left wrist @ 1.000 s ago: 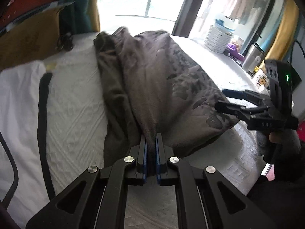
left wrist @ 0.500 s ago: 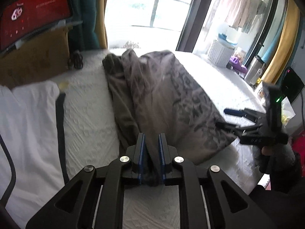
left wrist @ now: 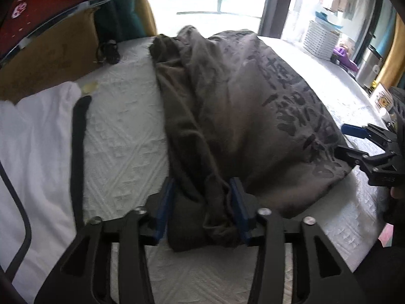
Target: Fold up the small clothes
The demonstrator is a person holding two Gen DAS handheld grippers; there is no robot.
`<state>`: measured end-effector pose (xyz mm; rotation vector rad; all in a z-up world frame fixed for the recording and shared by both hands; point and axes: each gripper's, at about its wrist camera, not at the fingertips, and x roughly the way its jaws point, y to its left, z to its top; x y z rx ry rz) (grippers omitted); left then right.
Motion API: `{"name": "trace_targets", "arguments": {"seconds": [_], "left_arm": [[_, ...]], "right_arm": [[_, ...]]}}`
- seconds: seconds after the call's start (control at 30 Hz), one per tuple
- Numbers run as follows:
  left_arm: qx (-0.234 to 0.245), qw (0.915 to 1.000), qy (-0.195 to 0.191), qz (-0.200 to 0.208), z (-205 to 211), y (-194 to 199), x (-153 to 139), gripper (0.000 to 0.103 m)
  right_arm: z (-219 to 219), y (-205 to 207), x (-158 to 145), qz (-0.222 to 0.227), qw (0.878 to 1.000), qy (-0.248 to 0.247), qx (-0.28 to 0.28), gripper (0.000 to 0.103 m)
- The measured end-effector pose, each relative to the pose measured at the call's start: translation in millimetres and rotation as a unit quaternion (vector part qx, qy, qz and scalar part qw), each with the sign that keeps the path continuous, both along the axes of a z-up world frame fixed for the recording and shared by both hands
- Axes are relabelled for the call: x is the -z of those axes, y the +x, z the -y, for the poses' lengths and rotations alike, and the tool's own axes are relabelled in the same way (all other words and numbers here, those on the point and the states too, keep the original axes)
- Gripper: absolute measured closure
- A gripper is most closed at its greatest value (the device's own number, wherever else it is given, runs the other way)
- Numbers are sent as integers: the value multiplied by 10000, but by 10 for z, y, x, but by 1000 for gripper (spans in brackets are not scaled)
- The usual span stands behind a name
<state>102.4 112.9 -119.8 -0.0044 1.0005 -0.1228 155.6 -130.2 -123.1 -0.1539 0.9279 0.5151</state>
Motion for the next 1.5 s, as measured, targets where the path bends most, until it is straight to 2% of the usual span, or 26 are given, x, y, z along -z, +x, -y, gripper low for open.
{"name": "trace_targets", "arguments": {"seconds": [0.27,0.53,0.83,1.0,1.13,1.23,1.4,1.47,1.5], "left_arm": [[-72,9999,-84,-15,-81,-50,-36,54],[0,9983,-195,541,-135,78,-345,54],[358,9938,-121,1043,-13,781,-521,54],[516,9919,-133,1149,48,1198,-559,54],[497,9918,243,1156,112,1525,-514,54],[453,9929,345,1045,100,1823,-419,57],[768,9921,125,985,123,2083,-364,56],[722,9931,-199,901,59,2177,-331,57],[652,9937,-240,883,29,2212,-307,71]], "right_arm": [[6,5,-2,-41,9999,-97,-9,20],[33,27,-78,-25,9998,-14,175,20],[-53,427,-362,335,9992,85,195,20],[-138,727,-434,441,9989,70,160,20],[-193,957,-433,448,9989,54,133,20],[-239,1122,-415,490,9988,35,28,20],[-275,1506,-389,514,9987,2,-8,20],[-273,1615,-381,514,9987,76,4,20],[-273,1673,-369,513,9986,130,0,20]]}}
